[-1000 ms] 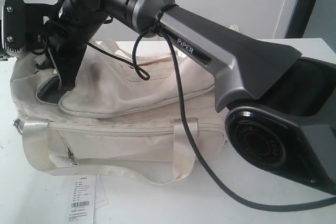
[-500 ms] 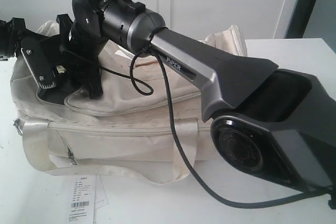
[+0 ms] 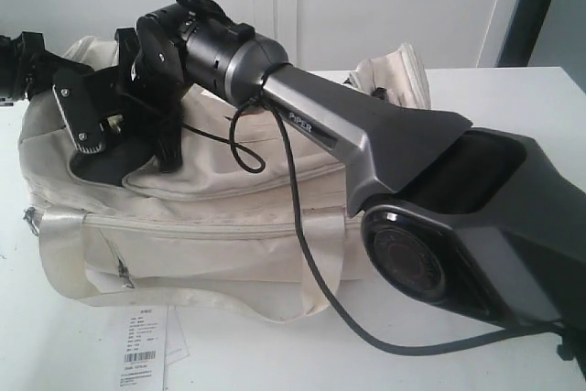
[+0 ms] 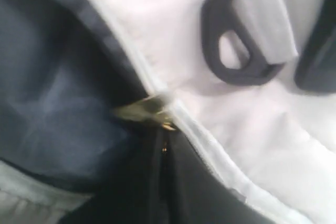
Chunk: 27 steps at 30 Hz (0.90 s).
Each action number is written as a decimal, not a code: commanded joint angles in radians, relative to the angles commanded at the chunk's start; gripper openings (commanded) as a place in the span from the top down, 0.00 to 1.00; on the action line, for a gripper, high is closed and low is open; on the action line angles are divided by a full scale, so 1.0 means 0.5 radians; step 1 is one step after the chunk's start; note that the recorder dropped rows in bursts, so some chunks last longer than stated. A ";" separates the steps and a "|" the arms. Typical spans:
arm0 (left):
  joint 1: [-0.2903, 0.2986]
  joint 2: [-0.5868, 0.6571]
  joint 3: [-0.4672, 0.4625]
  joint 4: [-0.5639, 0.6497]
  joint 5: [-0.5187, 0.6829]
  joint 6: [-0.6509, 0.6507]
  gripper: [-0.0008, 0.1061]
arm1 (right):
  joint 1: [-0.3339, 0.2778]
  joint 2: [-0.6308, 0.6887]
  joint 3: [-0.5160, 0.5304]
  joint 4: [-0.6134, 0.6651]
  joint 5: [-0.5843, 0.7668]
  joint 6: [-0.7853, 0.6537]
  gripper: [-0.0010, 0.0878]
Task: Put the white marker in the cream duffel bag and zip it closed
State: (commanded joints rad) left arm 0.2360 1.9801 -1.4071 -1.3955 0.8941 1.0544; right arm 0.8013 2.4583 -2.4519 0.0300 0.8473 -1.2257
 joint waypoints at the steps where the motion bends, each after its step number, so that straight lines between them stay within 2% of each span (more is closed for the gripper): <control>1: 0.000 0.000 0.000 0.000 0.000 0.000 0.96 | 0.000 -0.028 0.000 0.032 0.055 0.003 0.99; 5: 0.000 0.000 0.000 0.000 0.000 0.000 0.96 | 0.000 -0.106 0.000 0.166 0.237 0.027 0.99; 9: 0.000 0.000 0.000 0.000 -0.004 -0.001 0.96 | -0.004 -0.127 0.000 0.269 0.246 0.054 0.99; 14: 0.000 0.000 0.000 0.000 -0.004 -0.001 0.96 | -0.008 -0.131 0.000 0.495 0.380 0.054 0.99; 22: 0.000 0.000 0.000 -0.003 -0.004 -0.001 0.96 | -0.009 -0.131 0.000 0.593 0.385 0.075 0.99; 27: 0.000 0.000 0.000 -0.003 -0.014 -0.001 0.96 | -0.009 -0.143 0.000 0.863 0.373 -0.005 0.99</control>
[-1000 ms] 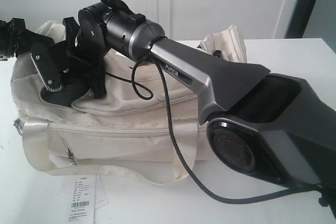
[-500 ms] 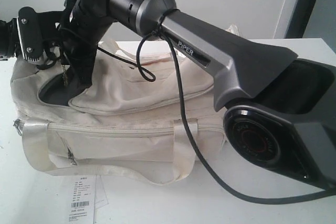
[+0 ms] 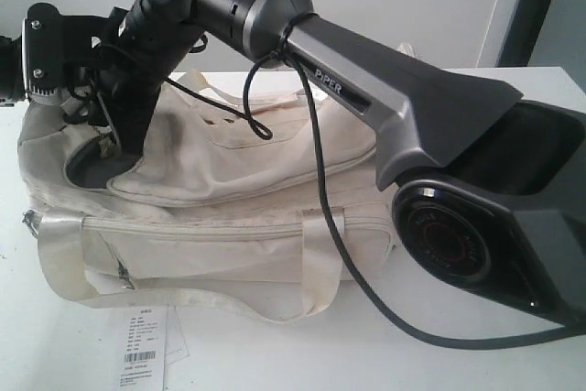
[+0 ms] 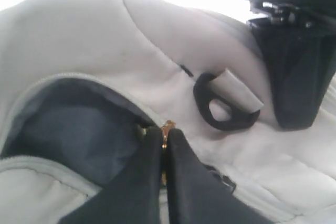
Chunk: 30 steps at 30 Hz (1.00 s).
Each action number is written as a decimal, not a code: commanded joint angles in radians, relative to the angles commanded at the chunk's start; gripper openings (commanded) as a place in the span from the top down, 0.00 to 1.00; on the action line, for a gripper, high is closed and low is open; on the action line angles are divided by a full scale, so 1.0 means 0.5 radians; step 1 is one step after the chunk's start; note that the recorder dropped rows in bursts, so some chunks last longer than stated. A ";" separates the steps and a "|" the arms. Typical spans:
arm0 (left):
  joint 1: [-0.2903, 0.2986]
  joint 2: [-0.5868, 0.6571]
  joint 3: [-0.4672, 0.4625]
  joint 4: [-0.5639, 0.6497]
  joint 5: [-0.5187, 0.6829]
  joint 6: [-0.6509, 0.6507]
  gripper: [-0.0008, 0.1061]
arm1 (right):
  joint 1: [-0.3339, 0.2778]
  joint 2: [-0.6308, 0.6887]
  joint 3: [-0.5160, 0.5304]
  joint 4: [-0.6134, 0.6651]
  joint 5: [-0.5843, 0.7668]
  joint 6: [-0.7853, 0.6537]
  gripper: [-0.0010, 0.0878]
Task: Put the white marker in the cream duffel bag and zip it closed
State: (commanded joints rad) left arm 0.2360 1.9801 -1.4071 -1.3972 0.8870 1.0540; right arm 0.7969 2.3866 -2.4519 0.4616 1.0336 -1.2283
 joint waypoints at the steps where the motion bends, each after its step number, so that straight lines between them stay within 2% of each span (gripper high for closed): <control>1: 0.000 0.000 0.000 0.000 0.000 0.000 0.96 | 0.000 0.000 0.000 0.036 0.000 -0.010 0.99; 14: 0.000 0.000 0.000 -0.043 -0.012 0.000 0.96 | -0.008 -0.149 -0.004 0.108 -0.017 -0.087 0.99; 21: 0.000 -0.021 0.000 -0.101 0.045 -0.005 0.95 | -0.096 -0.113 -0.004 0.072 0.114 -0.193 0.99; 23: 0.000 -0.030 -0.004 -0.110 0.031 -0.005 0.88 | -0.101 -0.091 -0.004 0.087 0.130 -0.277 0.99; 27: 0.000 -0.036 -0.004 -0.119 0.036 -0.005 0.58 | -0.104 -0.050 -0.004 0.237 0.186 -0.434 0.99; 29: 0.001 -0.040 -0.004 -0.115 -0.048 -0.005 0.42 | -0.104 -0.041 -0.004 0.282 0.181 -0.504 0.99; 30: 0.001 -0.041 -0.004 -0.115 -0.089 -0.005 0.39 | -0.104 -0.041 -0.004 0.282 0.181 -0.520 0.99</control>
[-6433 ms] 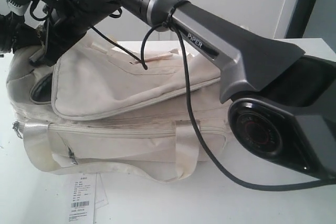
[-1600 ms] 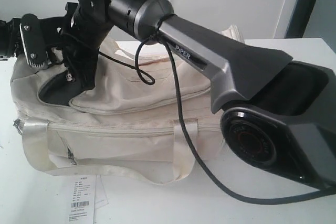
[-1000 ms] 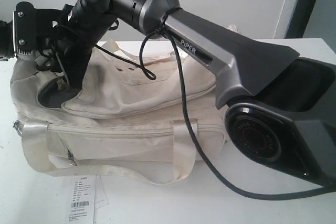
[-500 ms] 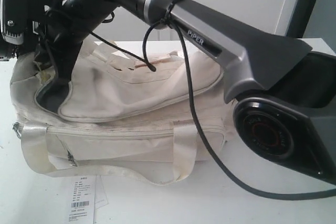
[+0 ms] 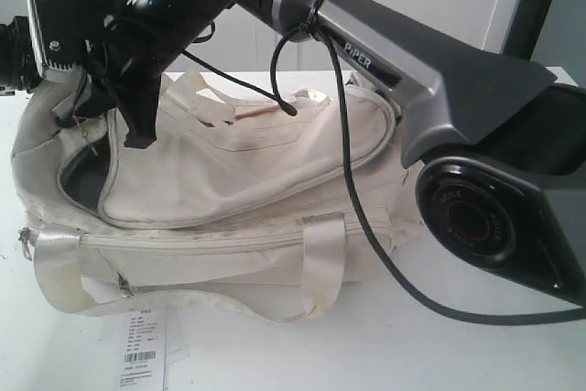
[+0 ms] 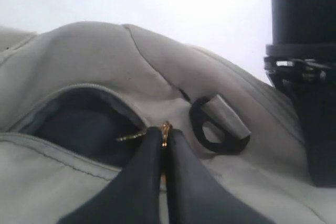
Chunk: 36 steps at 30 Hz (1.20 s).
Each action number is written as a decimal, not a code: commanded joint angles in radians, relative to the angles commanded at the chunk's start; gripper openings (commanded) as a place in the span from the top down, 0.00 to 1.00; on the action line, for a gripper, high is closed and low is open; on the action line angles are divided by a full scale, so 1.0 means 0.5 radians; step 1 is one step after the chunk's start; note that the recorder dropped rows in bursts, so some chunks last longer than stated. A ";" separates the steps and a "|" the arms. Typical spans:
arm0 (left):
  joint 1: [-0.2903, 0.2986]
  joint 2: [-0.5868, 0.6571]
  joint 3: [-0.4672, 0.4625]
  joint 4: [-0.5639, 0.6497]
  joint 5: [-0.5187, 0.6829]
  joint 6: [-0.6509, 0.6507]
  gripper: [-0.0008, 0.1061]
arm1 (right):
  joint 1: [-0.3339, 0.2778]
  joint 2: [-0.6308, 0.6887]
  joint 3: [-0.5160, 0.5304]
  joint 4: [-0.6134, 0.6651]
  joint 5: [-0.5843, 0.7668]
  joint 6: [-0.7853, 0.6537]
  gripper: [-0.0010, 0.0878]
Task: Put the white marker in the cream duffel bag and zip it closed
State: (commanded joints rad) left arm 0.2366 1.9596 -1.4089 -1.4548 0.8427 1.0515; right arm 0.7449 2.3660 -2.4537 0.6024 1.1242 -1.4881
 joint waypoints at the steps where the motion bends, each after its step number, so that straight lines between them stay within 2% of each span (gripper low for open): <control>1: 0.000 -0.012 -0.007 0.000 -0.124 0.008 0.35 | 0.000 0.000 0.000 0.000 0.000 -0.015 0.99; 3: -0.005 -0.001 -0.082 0.066 -0.184 0.053 0.32 | 0.000 0.000 0.000 0.000 0.008 -0.063 0.99; 5: -0.018 0.027 -0.177 0.072 -0.102 0.053 0.32 | 0.000 0.000 0.000 0.000 0.008 -0.080 0.99; 8: -0.088 0.048 -0.300 0.373 -0.123 -0.088 0.33 | -0.007 0.000 0.000 0.000 -0.007 -0.113 0.99; 12: -0.173 0.081 -0.304 0.491 -0.130 -0.144 0.33 | -0.007 0.000 0.000 0.000 -0.007 -0.113 0.99; 13: -0.189 0.092 -0.304 0.535 -0.130 -0.147 0.36 | -0.007 0.000 0.000 0.000 -0.007 -0.113 0.99; 15: -0.208 0.110 -0.304 0.596 -0.182 -0.201 0.49 | -0.007 0.000 0.000 0.000 -0.011 -0.113 0.99; 18: -0.217 0.115 -0.304 0.577 -0.234 -0.157 0.83 | -0.007 0.000 0.000 0.000 -0.011 -0.113 0.99; 19: -0.217 0.115 -0.304 0.551 -0.230 -0.122 1.00 | -0.007 0.000 0.000 0.000 -0.011 -0.113 0.99; 23: -0.217 0.115 -0.304 0.460 -0.266 -0.172 0.99 | -0.007 0.000 0.000 0.000 0.003 -0.113 0.99; 36: -0.217 0.115 -0.304 0.460 -0.384 -0.380 0.99 | 0.054 -0.007 0.000 0.065 0.118 -0.074 0.99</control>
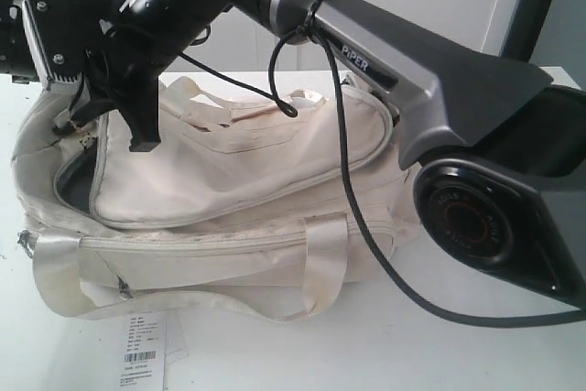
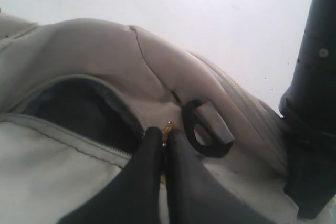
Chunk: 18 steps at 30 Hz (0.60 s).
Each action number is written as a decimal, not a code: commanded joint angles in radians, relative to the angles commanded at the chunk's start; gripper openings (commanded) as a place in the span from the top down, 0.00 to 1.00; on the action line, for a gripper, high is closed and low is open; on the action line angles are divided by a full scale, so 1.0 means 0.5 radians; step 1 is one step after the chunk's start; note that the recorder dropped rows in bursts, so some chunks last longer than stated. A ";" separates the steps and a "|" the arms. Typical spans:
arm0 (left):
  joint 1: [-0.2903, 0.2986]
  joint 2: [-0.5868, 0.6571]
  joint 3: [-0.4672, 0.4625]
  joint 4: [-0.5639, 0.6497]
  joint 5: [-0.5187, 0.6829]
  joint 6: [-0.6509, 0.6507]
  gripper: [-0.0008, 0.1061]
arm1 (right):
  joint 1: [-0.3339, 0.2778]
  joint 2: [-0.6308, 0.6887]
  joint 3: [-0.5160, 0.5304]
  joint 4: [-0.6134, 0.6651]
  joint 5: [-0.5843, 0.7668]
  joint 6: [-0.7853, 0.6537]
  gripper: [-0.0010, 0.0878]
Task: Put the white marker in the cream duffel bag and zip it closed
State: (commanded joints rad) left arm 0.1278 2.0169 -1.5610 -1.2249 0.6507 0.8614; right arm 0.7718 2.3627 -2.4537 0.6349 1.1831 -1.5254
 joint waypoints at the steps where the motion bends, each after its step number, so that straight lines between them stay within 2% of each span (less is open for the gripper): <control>1: 0.000 0.000 0.000 0.000 -0.004 -0.016 0.99 | 0.009 0.000 0.000 0.018 0.016 0.016 0.99; 18: 0.000 0.000 0.000 0.000 -0.007 -0.035 0.99 | 0.042 -0.027 0.000 0.038 0.076 0.081 0.99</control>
State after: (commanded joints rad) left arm 0.1278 2.0169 -1.5610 -1.2249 0.6471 0.8440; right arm 0.7928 2.3492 -2.4537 0.6536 1.2211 -1.4847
